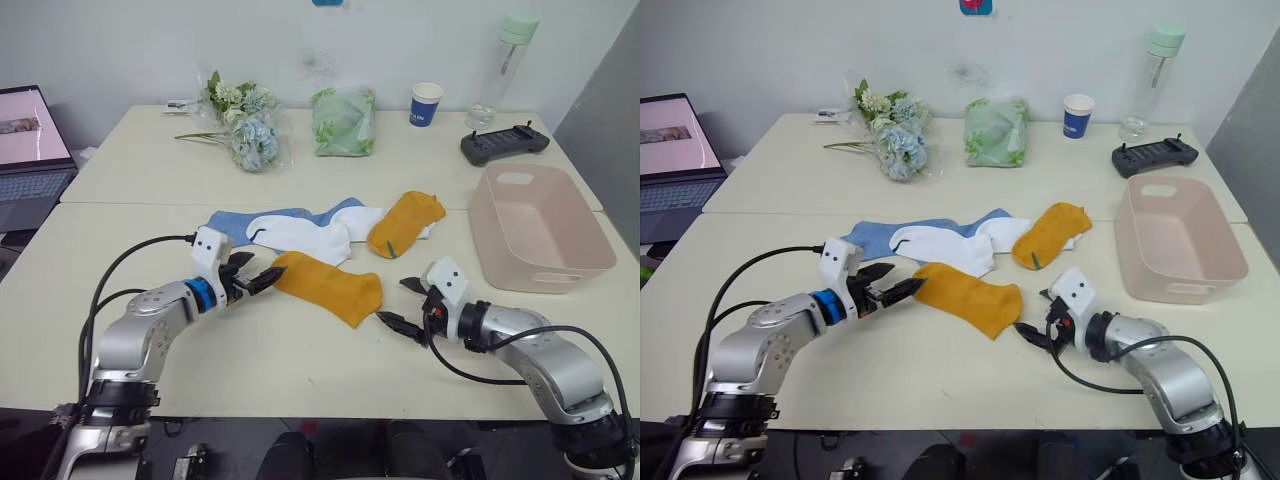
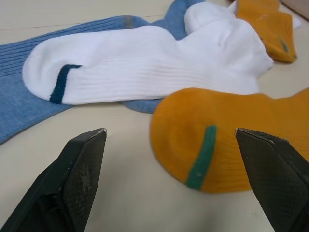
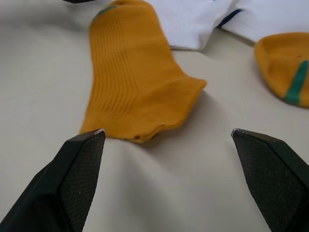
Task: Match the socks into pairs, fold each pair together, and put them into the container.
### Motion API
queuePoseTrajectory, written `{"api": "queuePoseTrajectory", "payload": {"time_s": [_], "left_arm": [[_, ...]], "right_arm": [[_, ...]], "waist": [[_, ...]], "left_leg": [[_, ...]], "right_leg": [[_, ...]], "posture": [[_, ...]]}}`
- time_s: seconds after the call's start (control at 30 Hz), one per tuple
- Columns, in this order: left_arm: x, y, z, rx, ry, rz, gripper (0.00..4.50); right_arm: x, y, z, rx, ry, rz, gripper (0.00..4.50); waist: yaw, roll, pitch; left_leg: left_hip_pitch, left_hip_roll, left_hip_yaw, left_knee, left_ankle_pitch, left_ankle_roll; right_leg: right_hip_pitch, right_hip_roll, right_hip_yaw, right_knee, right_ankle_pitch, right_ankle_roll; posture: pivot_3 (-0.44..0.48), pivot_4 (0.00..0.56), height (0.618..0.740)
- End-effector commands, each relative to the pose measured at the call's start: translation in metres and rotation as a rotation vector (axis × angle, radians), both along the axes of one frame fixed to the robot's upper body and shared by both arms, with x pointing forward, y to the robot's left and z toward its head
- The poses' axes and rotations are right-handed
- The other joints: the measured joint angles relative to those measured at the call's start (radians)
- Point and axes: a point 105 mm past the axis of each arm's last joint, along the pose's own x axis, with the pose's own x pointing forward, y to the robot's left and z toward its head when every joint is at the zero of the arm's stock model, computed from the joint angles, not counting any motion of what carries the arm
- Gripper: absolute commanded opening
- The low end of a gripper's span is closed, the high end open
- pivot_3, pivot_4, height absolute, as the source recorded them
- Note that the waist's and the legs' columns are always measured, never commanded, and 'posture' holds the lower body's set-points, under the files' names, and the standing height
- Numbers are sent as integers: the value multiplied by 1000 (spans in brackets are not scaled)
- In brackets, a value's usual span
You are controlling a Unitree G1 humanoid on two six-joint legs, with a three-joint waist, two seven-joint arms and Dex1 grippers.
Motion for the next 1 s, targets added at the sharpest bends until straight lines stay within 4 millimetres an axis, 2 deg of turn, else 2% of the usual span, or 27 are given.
{"api": "queuePoseTrajectory", "payload": {"time_s": [0.03, 0.13, 0.23, 0.27, 0.33, 0.5, 0.53, 0.67, 0.7, 0.87, 1.0], "left_arm": [[3, 2, -1, 24, -13, -8, 4442], [2, -1, -9, 47, 6, -29, 4442], [1, -6, -8, 36, 3, -44, 3834], [0, -7, -8, 34, 2, -50, 3536], [-1, -7, -8, 33, 2, -55, 2958], [-9, -8, -8, 31, 3, -62, 1437], [-11, -8, -8, 30, 3, -63, 1052], [-24, -13, -9, 1, 13, -64, 4], [-27, -14, -9, -4, 16, -61, 0], [-39, -21, -6, -99, 32, -7, 0], [-64, -42, 3, -175, 74, -59, 0]], "right_arm": [[1, 5, 6, -7, -17, 10, 4500], [0, 10, 0, -31, 13, 18, 4500], [5, 18, 1, 19, 52, -9, 4500], [9, 20, 4, 45, 58, -29, 4321], [11, 23, 5, 67, 77, -37, 3884], [12, 30, 7, 84, 93, -29, 2106], [12, 29, 7, 81, 95, -28, 1698], [13, 21, 5, 63, 96, -35, 431], [14, 19, 6, 64, 95, -35, 40], [16, 14, 12, 73, 96, -20, 10], [8, 3, 20, 69, 124, 19, 10]], "waist": [[-2, 0, 0], [-6, 0, 0], [-4, 0, 0], [-4, 0, 0], [-4, 0, 0], [-4, 0, 0], [-4, 0, 0], [-4, 0, 0], [-4, 0, 0], [-4, 0, 0], [-3, 0, 0]], "left_leg": [[0, 0, 0, 0, 0, 0], [0, 0, 0, -1, 0, 0], [0, 0, 0, 0, 0, 0], [0, 0, 0, 0, 0, 0], [0, 0, -1, 0, 0, 0], [0, 0, -1, 0, 0, 0], [0, 0, 0, 0, 0, 0], [0, 0, 0, -1, 0, 0], [0, 0, 0, 0, 0, 0], [0, 0, 0, 0, 0, 0], [0, 0, 0, -1, 0, 0]], "right_leg": [[0, 0, 0, 0, 0, 0], [-1, 0, 0, 0, 0, 0], [-1, 0, 0, 0, 0, 0], [-1, 0, 0, 1, 0, 0], [-1, 0, 0, 2, 0, 0], [-1, 0, 0, 0, 0, 0], [-1, 0, 0, 0, 0, 0], [-1, -1, 0, 0, 0, 0], [-1, -1, 0, 0, 0, 0], [-1, -1, 0, 1, 0, 0], [-1, -1, 0, 0, 0, 0]], "posture": [[0, 150, 740], [0, 150, 740], [0, 150, 740], [0, 150, 740], [0, 150, 740], [0, 150, 740], [0, 150, 740], [0, 150, 740], [0, 150, 740], [0, 150, 740], [0, 150, 740]]}}
